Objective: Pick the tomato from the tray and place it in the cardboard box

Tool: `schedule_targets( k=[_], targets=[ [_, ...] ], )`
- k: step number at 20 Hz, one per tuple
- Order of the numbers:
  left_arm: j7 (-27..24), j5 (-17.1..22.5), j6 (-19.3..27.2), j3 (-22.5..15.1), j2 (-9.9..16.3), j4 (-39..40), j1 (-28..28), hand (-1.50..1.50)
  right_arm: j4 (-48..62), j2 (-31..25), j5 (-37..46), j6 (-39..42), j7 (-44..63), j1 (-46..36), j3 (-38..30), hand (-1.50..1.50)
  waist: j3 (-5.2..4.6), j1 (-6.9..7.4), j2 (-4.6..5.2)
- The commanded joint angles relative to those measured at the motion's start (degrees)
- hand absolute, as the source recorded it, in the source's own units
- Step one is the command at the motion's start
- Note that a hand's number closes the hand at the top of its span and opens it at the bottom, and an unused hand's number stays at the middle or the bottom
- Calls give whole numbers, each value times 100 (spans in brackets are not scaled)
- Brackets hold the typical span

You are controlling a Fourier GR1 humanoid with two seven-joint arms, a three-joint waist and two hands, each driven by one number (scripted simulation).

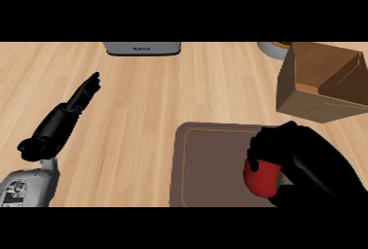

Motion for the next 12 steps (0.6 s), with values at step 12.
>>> schedule_targets(
  k=[12],
  targets=[
    [-233, -75, -88, 61, 31, 370, -257, 0, 2846, -752, -1143, 483, 803, -2794, -2862, 150, 1, 103, 34]
  ],
)
